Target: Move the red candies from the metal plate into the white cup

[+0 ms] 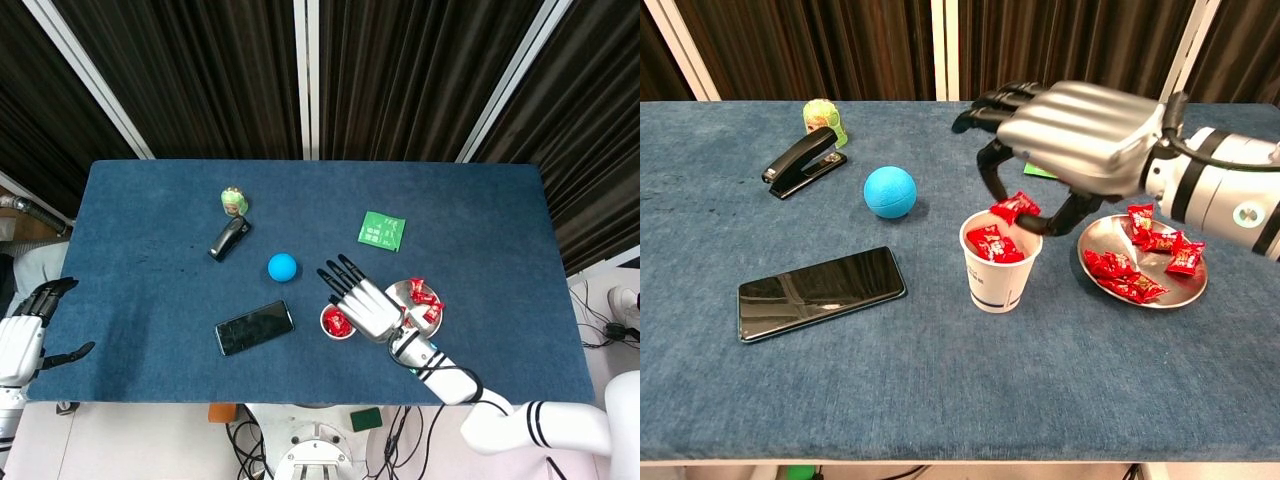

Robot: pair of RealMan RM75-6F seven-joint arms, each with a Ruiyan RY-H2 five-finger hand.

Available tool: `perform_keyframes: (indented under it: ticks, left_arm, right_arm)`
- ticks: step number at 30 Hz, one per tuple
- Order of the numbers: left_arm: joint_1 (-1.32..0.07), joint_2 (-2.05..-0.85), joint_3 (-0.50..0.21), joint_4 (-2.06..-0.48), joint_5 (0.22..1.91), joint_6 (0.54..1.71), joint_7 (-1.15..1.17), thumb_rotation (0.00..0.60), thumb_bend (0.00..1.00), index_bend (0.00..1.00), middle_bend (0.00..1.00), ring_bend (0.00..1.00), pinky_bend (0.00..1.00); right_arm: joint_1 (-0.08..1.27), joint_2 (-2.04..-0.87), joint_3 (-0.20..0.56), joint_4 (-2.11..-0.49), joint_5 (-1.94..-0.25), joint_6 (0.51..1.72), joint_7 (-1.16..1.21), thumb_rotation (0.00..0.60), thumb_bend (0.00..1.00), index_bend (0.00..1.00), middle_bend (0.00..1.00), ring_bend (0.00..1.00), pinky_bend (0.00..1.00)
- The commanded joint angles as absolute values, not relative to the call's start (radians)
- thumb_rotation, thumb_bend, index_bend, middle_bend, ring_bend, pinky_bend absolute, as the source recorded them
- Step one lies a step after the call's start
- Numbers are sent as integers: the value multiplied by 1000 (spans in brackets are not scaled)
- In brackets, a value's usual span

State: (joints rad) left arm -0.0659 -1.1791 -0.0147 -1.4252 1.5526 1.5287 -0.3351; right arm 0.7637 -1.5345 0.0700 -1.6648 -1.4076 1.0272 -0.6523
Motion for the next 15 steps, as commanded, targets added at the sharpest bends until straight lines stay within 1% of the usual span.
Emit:
perform_keyframes:
  ticks: [1,4,5,7,10,15]
  left_arm:
    - [-65,-1178,-15,-1424,1552,1529,-337,600,44,163,129,111,232]
    - [-65,-1178,-16,-1423,1552,1530,-338,600,44,162,129,111,232]
    - [-66,-1178,-16,-1423,1552,1530,-339,600,44,162,129,111,232]
    - [-66,-1180,-16,-1423,1554,1529,-338,600,44,162,128,111,232]
    - [-66,-1181,-15,-1422,1553,1529,-338,600,44,162,128,111,232]
    - [-64,-1182,-15,-1421,1553,1531,-338,600,44,162,128,111,232]
  right_arm:
    - [764,-1536,66,-1671,-1414,1025,-656,600,372,587,63,0,0]
    - [764,-1533,64,-1679,-1425,1025,-651,600,358,559,63,0,0]
    - [765,-1531,62,-1682,-1430,1023,-649,600,353,537,63,0,0]
    - [765,-1528,59,-1687,-1438,1021,-647,600,341,458,62,0,0]
    - [764,-1525,58,-1692,-1441,1019,-648,600,336,393,62,0,0]
    - [757,-1521,58,-1696,-1441,1025,-651,600,337,362,61,0,0]
